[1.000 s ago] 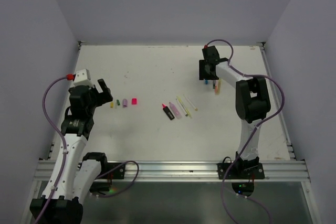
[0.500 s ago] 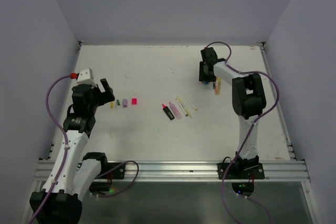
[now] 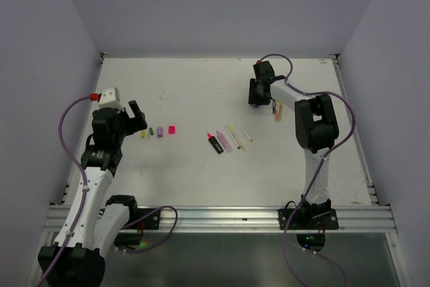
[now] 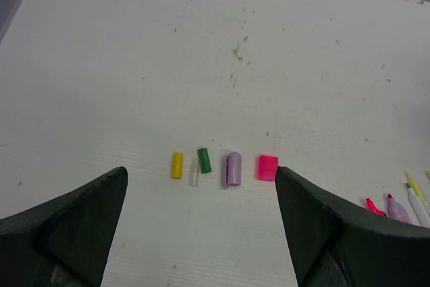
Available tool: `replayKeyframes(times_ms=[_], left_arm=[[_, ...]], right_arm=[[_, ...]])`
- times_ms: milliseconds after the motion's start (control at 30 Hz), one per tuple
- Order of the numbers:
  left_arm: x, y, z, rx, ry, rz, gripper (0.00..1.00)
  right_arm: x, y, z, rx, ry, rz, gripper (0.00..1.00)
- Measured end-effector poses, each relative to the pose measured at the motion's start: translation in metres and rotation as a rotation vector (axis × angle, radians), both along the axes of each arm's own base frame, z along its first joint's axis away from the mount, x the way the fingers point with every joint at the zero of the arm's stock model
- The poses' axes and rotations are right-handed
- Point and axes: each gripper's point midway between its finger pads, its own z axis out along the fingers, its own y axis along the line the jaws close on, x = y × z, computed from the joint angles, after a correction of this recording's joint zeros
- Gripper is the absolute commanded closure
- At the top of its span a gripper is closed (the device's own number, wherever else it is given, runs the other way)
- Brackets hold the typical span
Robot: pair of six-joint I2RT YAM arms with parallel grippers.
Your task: Open the pen caps
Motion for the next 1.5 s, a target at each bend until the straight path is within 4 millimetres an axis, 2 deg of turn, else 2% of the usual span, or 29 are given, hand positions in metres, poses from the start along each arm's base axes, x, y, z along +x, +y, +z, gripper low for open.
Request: replayKeyframes(times_ms=[267,400,600,767,900,1000,1133,1267,1500], left_arm=[[0.000,0.000,0.000,0.000,0.000,-0.001,0.07],[0.000,0.000,0.000,0.001,0.002,-0.001,0.07],[0.000,0.000,-0.001,0.006,0.003,-0.003,0.07],[0.000,0.000,-0.001,0.005,0.005,-0.007,0.07],[0.000,-0.001,-0.002,0.004,0.006,-0.010,0.07],[0.000,-0.001,-0.003,0.003,0.009,-0.012,0.07],[0.000,-0.002,-0.003,0.001,0.009,-0.017,0.07],[0.001,-0.003,-0.003,-0.001,0.006,-0.021,0.07],[0.001,-0.004,-0.003,-0.003,0.005,-0.027,0.07]], right_arm=[[0.007,0.067,0.003,0.036,-0.030,0.186,0.54],[0.011,0.082,0.007,0.014,-0.047,0.274,0.53],[0.025,0.069,0.021,-0.034,-0.083,0.312,0.50],[0.052,0.039,0.047,-0.043,-0.134,0.262,0.50],[0.085,0.014,0.068,-0.038,-0.195,0.198,0.50],[0.099,-0.005,0.060,-0.042,-0.190,0.160,0.50],[0.100,-0.022,0.031,-0.048,-0.130,0.130,0.52],[0.092,-0.025,0.008,-0.054,-0.070,0.129,0.55],[0.089,-0.027,0.002,-0.070,-0.069,0.116,0.60]])
